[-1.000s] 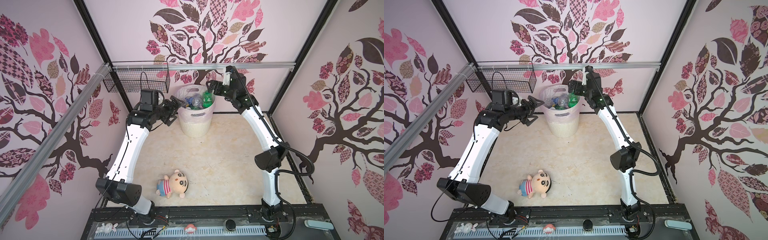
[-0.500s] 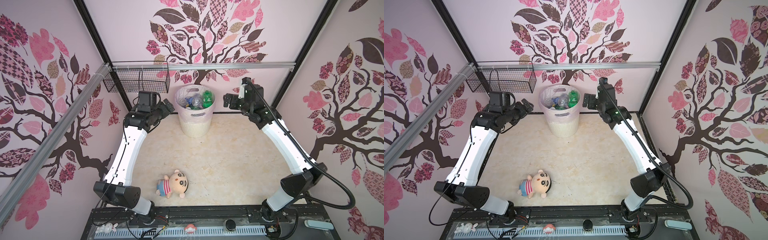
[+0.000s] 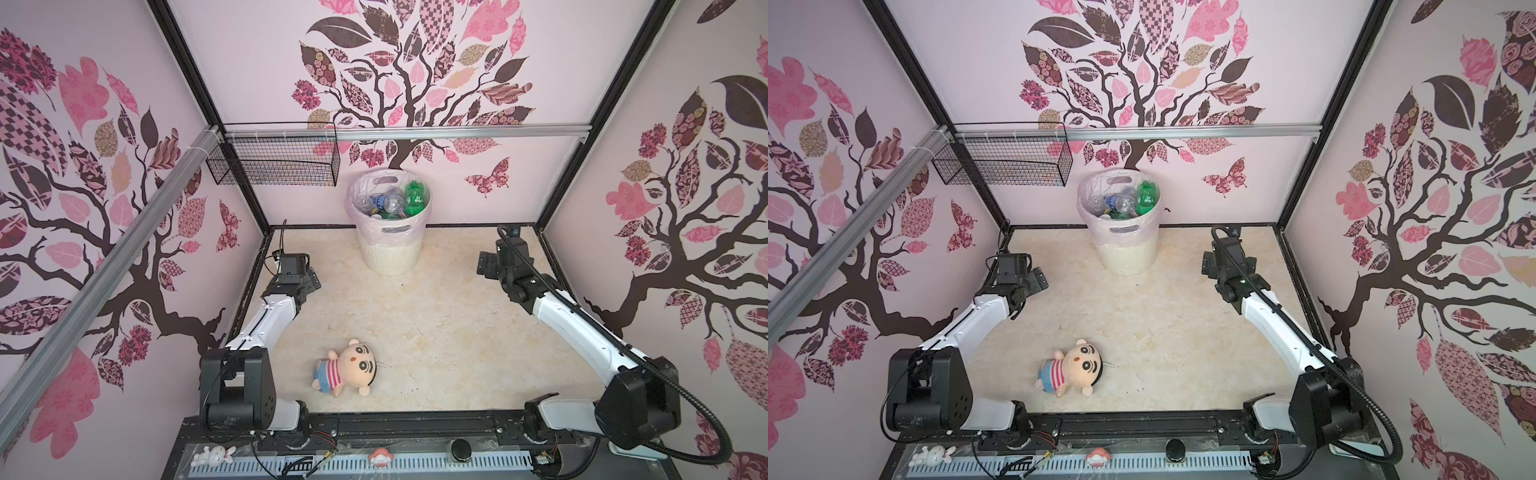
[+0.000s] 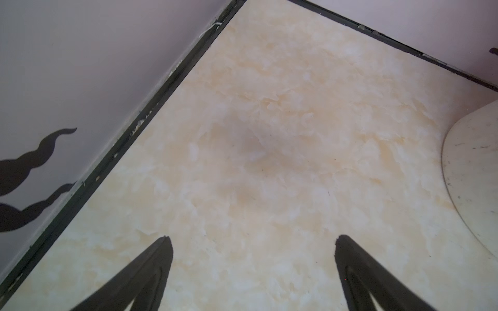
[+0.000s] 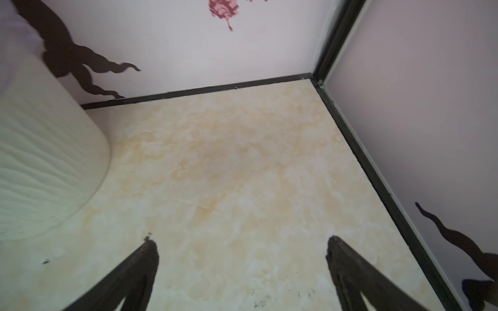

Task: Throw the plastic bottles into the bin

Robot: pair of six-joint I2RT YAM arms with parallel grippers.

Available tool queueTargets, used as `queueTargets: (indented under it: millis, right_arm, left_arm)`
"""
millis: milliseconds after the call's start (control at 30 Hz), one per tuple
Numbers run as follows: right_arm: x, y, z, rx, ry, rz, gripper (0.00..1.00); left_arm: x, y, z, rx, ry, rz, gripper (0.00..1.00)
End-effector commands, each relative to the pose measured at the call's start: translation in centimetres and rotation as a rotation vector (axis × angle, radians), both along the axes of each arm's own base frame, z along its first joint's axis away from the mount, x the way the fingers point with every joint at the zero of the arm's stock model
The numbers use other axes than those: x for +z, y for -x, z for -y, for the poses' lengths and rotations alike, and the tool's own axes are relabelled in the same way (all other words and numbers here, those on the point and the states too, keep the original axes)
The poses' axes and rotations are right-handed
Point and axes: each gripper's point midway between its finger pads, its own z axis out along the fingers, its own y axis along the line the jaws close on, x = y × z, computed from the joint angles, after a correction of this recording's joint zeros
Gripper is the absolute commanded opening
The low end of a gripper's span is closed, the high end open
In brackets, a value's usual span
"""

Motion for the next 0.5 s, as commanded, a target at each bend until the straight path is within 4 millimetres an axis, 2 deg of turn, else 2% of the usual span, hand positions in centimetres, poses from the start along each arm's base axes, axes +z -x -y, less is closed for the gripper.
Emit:
queueTargets:
  millis: [0, 100, 233, 267, 467]
  right_arm:
    - [-0.7, 1.5, 3.9, -0.169, 0.053, 0.089, 0.99]
    - [-2.8, 2.4, 6.0, -0.249, 0.144, 0.116, 1.00]
    - [-5.1, 2.0, 5.9, -0.213, 0.185, 0.176, 1.00]
    - [-5.5, 1.9, 5.8, -0.203, 0.180, 0.201, 0.99]
    - [-7.5, 1.0, 5.6, -0.192, 0.194, 0.291, 1.00]
  left_arm:
    - [0.2, -2.3, -1.0, -0.049, -0.121, 0.120, 0.97]
    - [-1.9, -2.6, -1.7, -0.050, -0.117, 0.150, 0.97]
    - [-3.4, -1.4, -3.5, 0.034, -0.106, 0.206, 0.97]
    - [-3.3, -1.3, -3.8, 0.049, -0.106, 0.225, 0.97]
    - [-3.0, -1.4, -2.5, -0.031, -0.097, 0.253, 0.97]
